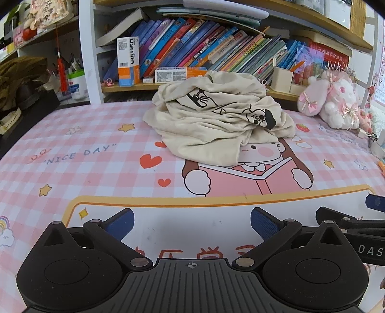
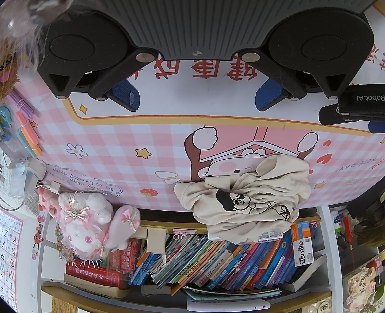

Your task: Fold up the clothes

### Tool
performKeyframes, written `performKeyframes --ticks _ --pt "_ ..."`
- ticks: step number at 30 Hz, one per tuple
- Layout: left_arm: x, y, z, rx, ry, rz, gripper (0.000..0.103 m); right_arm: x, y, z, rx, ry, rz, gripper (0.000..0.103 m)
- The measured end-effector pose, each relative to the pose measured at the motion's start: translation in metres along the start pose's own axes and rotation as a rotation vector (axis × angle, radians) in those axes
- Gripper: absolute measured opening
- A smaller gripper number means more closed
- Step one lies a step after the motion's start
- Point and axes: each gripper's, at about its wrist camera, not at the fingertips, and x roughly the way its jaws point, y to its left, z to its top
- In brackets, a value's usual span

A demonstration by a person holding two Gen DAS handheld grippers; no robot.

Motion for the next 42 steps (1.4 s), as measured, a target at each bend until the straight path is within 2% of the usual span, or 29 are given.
performKeyframes --ticks 23,42 --pt "0.001 -0.008 -0.017 -0.025 -0.012 0.027 0.103 -0.001 0.001 -0.001 -0.001 0.006 0.002 0.103" --pt "0.001 0.002 -0.007 -0.035 0.018 0.014 0.103 0.000 0.002 -0.001 -0.004 0.007 0.004 0.103"
